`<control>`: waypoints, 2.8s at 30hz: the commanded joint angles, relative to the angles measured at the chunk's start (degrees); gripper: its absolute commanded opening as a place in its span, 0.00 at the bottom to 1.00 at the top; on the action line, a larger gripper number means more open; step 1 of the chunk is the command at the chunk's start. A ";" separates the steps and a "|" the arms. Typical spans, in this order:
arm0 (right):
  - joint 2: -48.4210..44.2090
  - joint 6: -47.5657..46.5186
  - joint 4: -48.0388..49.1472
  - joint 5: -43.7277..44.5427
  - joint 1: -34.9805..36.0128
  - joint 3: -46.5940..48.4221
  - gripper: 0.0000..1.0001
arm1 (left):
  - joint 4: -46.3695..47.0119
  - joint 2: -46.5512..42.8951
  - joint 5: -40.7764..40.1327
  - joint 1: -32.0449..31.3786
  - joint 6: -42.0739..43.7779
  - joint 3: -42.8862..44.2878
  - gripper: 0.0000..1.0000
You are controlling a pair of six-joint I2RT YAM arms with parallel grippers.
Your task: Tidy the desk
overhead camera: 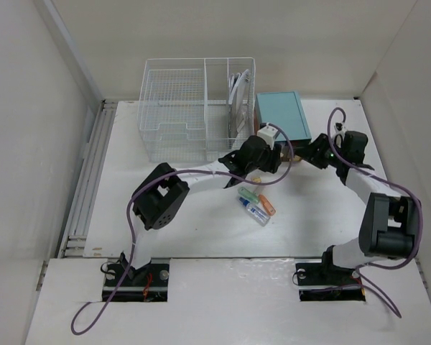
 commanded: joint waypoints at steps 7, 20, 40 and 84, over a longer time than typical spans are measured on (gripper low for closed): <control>-8.20 -11.40 -10.85 -0.68 -1.03 -4.88 0.37 | 1.20 -0.67 -1.55 2.35 0.10 4.41 0.47; -10.04 -18.00 -18.77 -8.14 -2.86 -3.57 0.86 | 0.58 -0.31 0.12 2.88 0.10 4.86 0.47; -27.17 -28.11 -32.40 -12.82 -3.40 0.73 0.50 | 2.09 -23.24 -5.76 -6.78 1.16 -17.18 0.58; 11.74 -49.20 -49.18 27.09 52.85 21.66 0.58 | -35.18 -79.42 -32.23 -21.73 -34.70 -52.27 0.70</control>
